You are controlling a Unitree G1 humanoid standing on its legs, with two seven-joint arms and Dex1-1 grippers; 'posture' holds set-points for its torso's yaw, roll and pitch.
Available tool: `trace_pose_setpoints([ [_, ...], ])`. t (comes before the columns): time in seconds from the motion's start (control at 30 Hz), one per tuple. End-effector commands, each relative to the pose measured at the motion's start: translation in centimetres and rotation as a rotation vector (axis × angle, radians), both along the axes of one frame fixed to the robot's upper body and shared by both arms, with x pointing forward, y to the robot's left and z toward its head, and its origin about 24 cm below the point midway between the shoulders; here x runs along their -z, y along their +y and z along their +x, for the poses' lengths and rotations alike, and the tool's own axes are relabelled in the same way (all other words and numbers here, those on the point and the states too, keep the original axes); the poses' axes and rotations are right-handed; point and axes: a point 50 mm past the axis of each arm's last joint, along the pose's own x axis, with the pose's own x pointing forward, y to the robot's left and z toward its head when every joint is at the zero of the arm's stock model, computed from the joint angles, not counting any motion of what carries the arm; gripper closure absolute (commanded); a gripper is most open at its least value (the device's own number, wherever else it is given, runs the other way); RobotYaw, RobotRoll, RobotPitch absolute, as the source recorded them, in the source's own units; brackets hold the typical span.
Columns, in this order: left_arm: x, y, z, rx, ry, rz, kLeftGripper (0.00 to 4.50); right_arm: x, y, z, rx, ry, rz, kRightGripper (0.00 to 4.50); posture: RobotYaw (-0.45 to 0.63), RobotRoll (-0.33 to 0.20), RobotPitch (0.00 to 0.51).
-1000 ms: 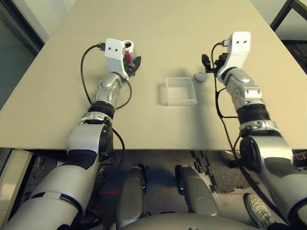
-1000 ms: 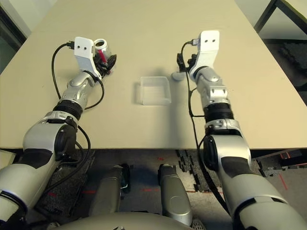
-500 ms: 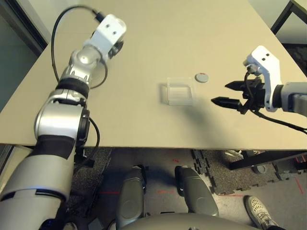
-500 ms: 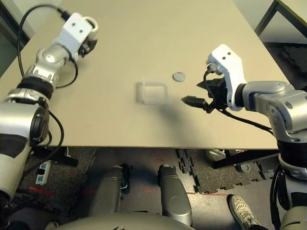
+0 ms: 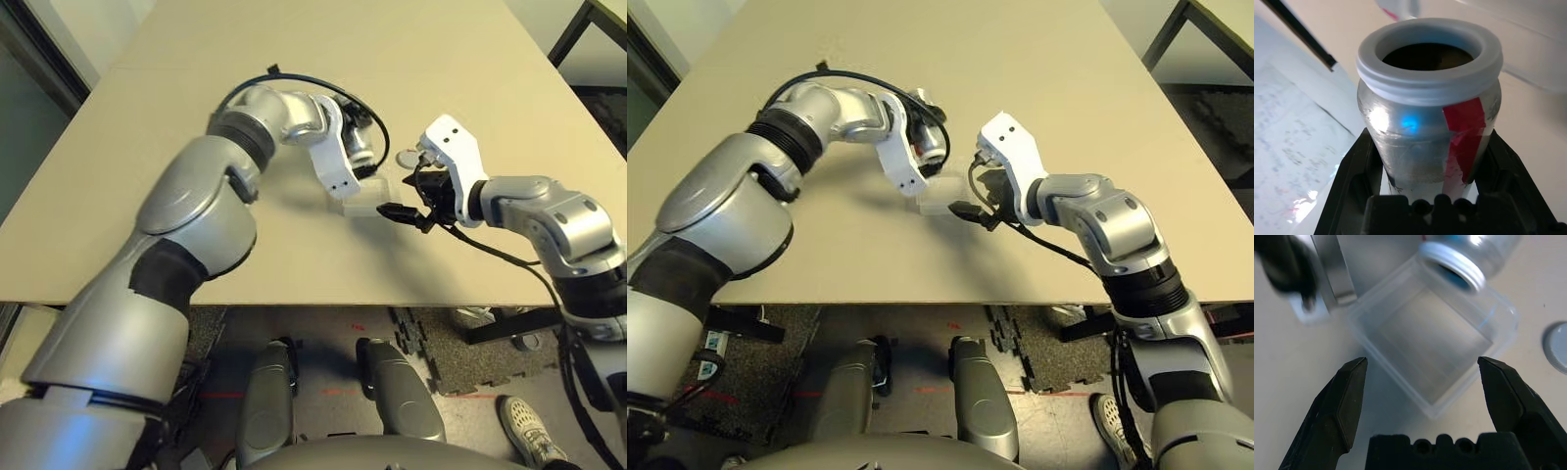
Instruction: Pour the medicine from the bottle into the box.
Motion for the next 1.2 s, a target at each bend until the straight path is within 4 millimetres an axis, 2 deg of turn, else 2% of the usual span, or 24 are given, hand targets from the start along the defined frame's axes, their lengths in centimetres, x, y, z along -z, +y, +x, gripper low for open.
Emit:
trace_pose_setpoints([
  [0.03,-0.8,-0.2,0.0,0.008,-0.032,0.006,1.73,0.3,-0.7,-0.1,0.033,0.006,-0.010,0.00,-0.23,0.000,0.161],
  [0.3,-0.1,0.7,0.3,-0.030,-0.001,-0.002,1.73,0.3,-1.4,-0.2,0.055,0.012,-0.014,0.00,-0.22,0.000,0.165],
  [0.4,-0.2,0.7,0.2,-0.071,0.078,-0.111,1.73,0.3,-1.4,-0.2,0.052,0.010,-0.015,0.00,-0.20,0.000,0.163],
  [0.6,-1.2,2.3,0.7,-0.264,0.387,-0.599,1.73,-0.1,-1.4,-0.2,0.034,0.003,-0.004,0.00,-0.18,0.000,0.166],
  [0.77,-1.7,5.5,1.7,-0.399,0.664,-1.176,1.73,-0.6,-1.5,0.0,0.030,-0.013,0.032,0.00,-0.16,0.000,0.170],
  [0.93,0.3,9.3,2.5,-0.533,0.880,-1.760,1.73,-1.1,-1.6,0.2,0.042,-0.029,0.067,0.00,-0.13,0.000,0.176],
  [1.03,1.7,10.6,2.5,-0.556,0.889,-1.955,1.73,-1.4,-1.6,0.5,0.054,-0.050,0.090,0.00,-0.13,0.000,0.180],
  [1.2,4.0,11.0,2.1,-0.572,0.898,-2.172,1.73,-2.1,-0.8,1.6,0.119,-0.116,0.198,0.00,-0.12,0.000,0.183],
])
